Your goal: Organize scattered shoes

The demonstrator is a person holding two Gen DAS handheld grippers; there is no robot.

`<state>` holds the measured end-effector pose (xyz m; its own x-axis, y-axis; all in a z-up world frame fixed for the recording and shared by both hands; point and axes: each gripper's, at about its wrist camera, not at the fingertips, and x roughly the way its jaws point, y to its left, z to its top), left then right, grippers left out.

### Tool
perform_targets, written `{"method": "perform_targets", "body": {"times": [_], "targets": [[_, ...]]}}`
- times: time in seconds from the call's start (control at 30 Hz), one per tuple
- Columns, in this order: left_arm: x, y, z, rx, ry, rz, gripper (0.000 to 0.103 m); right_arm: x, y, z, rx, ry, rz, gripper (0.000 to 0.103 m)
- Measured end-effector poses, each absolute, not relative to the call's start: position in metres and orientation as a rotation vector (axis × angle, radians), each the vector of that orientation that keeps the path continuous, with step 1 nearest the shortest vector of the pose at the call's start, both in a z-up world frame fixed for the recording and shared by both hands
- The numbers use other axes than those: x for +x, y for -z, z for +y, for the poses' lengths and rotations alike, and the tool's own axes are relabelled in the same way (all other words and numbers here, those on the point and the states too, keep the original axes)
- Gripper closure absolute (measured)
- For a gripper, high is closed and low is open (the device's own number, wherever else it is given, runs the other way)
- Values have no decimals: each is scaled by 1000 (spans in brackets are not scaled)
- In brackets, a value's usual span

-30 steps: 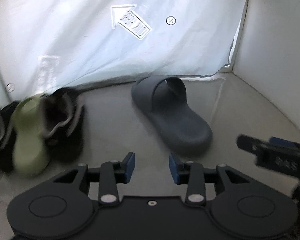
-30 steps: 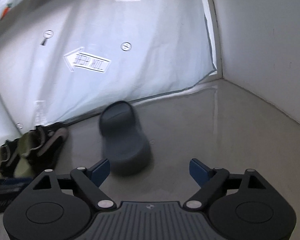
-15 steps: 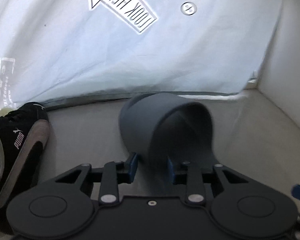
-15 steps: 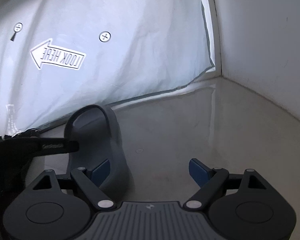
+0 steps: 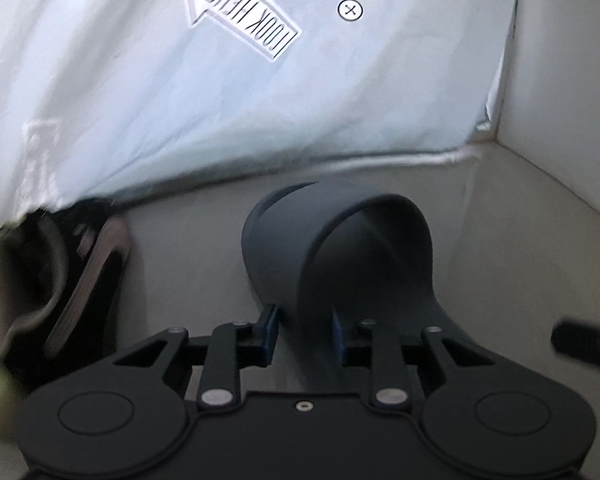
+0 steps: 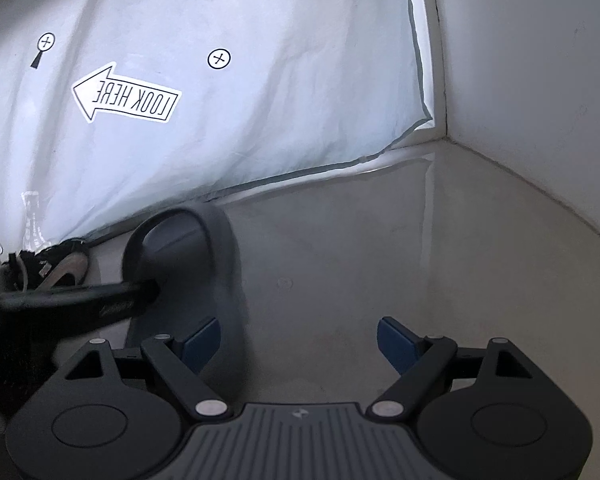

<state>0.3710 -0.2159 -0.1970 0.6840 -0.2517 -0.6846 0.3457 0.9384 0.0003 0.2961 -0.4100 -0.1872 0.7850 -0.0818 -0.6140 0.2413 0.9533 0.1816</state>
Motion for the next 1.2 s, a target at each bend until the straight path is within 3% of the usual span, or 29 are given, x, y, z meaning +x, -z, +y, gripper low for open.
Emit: {"method": "perform_targets", "body": {"times": [0.6, 1.2], "targets": [[172, 185, -96, 88, 210, 832, 76, 158, 165, -317, 220, -51, 877, 17], [65, 177, 7, 109, 101, 851, 76, 67, 156, -197, 71, -264, 960, 17]]}}
